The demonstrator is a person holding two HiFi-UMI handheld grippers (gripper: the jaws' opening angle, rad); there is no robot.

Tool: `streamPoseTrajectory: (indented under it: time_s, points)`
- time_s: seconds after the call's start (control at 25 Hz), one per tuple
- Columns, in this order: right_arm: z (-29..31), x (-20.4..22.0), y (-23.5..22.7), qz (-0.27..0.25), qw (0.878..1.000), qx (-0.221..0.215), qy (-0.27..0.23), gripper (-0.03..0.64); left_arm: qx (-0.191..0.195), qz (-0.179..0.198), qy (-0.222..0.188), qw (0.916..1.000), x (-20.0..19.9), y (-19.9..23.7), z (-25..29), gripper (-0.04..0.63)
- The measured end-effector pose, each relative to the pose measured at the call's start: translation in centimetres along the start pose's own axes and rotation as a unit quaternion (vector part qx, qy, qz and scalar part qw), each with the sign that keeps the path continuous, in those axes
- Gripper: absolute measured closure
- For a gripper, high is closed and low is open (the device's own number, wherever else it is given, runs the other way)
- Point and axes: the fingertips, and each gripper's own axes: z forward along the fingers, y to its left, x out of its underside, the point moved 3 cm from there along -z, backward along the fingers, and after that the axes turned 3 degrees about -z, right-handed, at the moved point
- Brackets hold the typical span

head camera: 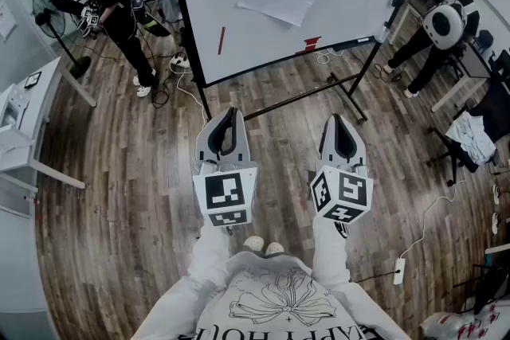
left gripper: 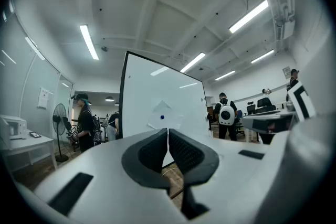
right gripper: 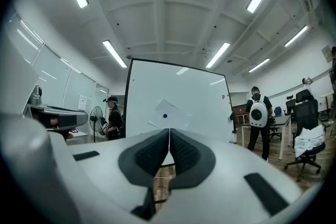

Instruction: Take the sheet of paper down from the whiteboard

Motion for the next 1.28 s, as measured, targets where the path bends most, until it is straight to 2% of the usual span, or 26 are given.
streamPoseTrajectory:
  time_s: [0.68,1.28]
  points:
    - [0.2,0.6,-1.7,0.007,1.0,-0.002,0.003,0.61,-0.007,0.006,0.006,0.9999,0.3,-1.4,0.6,0.586]
    - [1.7,2.6,-4.2,0.0,0.999,-0.047,0.017,0.609,-0.035,0.006,0.021,0.9992,2.2,-4.2,2.2,0.586]
